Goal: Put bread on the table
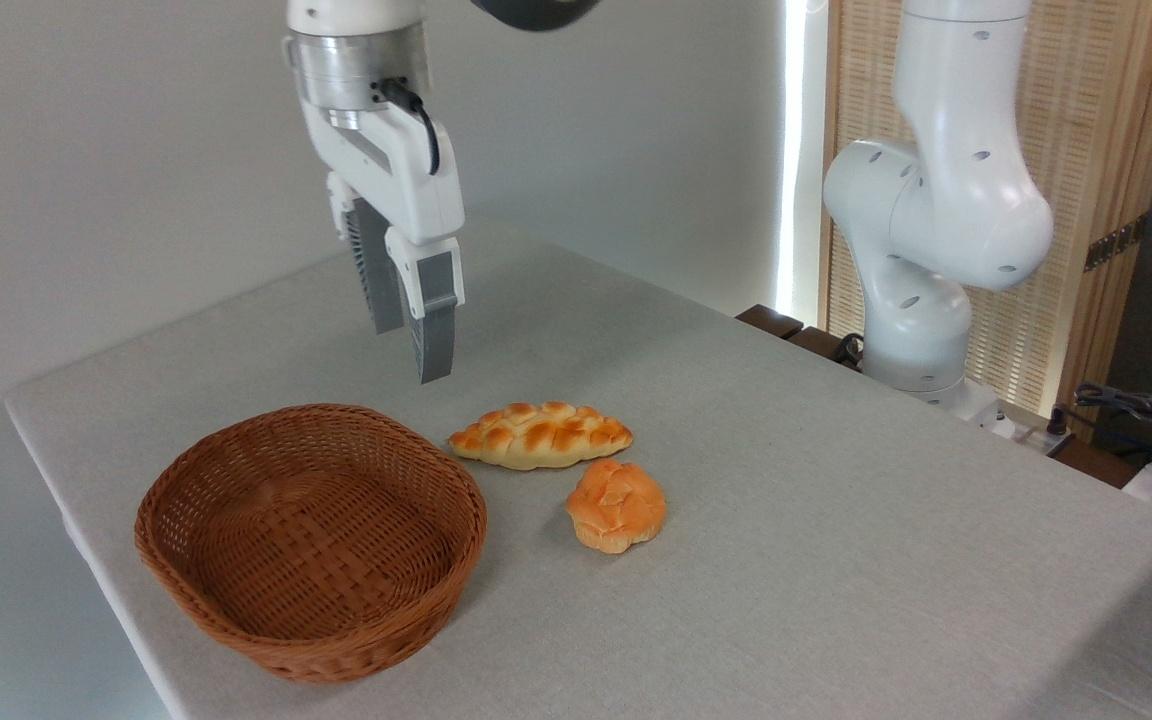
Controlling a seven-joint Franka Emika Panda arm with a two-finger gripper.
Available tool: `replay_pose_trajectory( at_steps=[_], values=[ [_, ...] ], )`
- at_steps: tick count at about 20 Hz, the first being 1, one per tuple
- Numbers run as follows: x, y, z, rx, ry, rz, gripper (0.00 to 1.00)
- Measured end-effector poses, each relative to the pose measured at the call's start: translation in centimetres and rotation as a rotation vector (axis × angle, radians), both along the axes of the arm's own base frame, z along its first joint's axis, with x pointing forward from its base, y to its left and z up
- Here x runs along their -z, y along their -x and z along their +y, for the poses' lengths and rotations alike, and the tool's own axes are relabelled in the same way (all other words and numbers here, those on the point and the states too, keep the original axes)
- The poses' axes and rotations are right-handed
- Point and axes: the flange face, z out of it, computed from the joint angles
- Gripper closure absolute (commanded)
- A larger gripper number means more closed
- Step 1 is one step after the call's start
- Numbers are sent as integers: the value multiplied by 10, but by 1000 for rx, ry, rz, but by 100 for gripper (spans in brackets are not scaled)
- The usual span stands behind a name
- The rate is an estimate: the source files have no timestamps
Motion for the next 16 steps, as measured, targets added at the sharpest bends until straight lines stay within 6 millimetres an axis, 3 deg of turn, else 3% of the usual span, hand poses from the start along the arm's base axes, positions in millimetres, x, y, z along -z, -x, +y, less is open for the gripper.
replay_pose_trajectory(
  at_steps=[2,6,10,16],
  values=[
    [-10,-18,14,-25,-6,39,0],
    [-12,-32,9,-19,-14,71,0],
    [-15,-30,11,-34,-15,82,0],
    [-26,-26,43,-83,-11,77,0]
  ],
)
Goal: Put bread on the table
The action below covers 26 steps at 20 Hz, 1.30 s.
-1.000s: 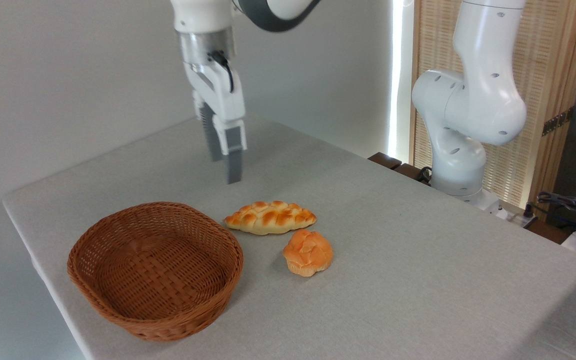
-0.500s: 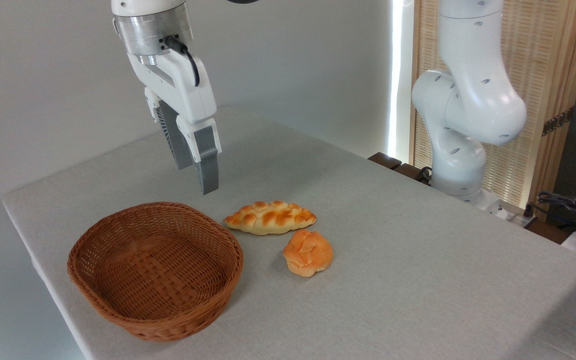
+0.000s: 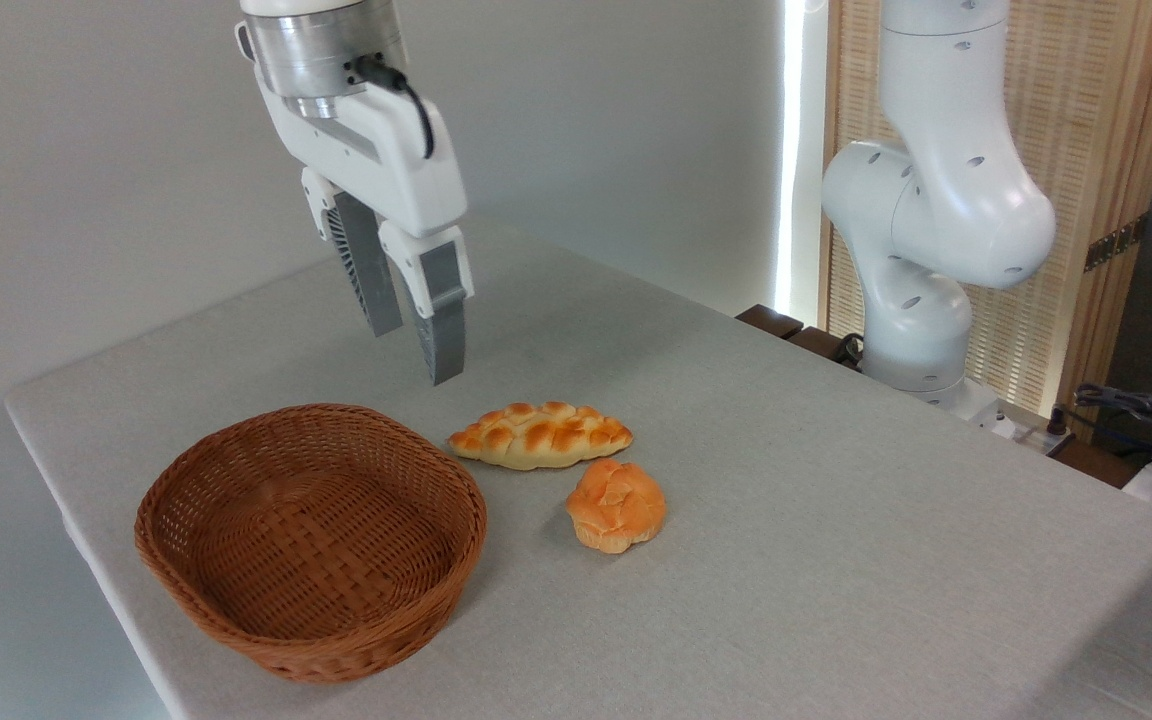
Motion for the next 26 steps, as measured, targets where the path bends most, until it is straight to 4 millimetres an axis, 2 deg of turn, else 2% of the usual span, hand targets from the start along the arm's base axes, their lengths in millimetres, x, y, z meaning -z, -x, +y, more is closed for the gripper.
replay_pose_trajectory(
  at_steps=[3,8,26],
  values=[
    [-5,4,13,-15,2,-8,0],
    [3,14,2,9,-12,-6,0],
    [1,14,11,-33,-31,-26,0]
  ],
)
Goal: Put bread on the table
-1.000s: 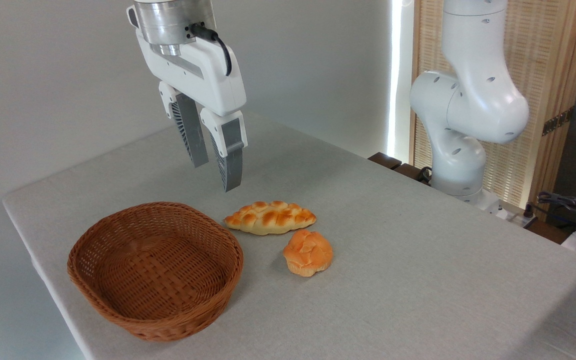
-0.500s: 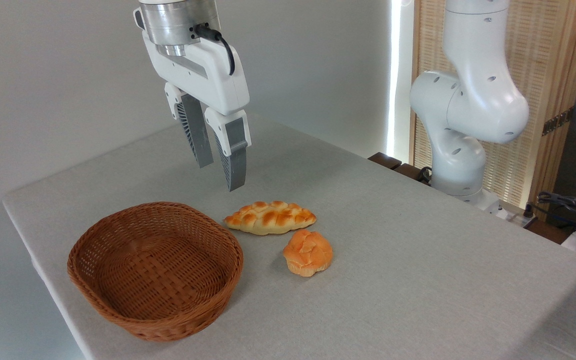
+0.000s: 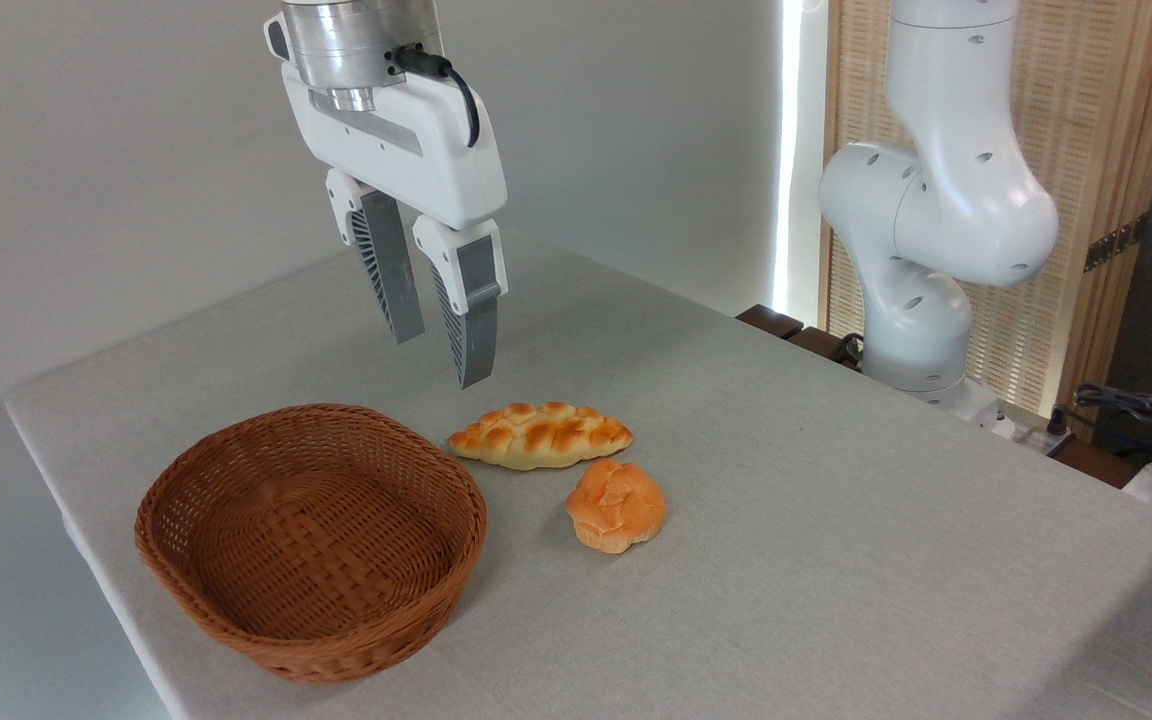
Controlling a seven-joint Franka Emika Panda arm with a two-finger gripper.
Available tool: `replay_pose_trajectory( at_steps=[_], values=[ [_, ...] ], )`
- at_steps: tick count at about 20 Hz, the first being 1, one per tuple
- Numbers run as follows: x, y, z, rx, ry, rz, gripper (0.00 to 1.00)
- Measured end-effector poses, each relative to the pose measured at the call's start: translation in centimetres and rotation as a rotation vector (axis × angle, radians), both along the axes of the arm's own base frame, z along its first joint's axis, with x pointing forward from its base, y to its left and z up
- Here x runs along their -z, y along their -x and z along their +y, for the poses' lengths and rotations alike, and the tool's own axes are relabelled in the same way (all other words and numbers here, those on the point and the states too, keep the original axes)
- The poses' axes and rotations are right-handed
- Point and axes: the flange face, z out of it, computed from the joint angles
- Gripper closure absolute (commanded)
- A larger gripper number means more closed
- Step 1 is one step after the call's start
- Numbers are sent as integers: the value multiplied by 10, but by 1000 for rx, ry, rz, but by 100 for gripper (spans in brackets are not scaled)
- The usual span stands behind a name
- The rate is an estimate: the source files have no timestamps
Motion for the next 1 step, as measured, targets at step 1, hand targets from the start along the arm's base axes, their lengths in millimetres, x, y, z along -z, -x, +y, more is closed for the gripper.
replay_pose_trajectory(
  at_steps=[1],
  values=[
    [0,0,0,0,0,0,0]
  ],
)
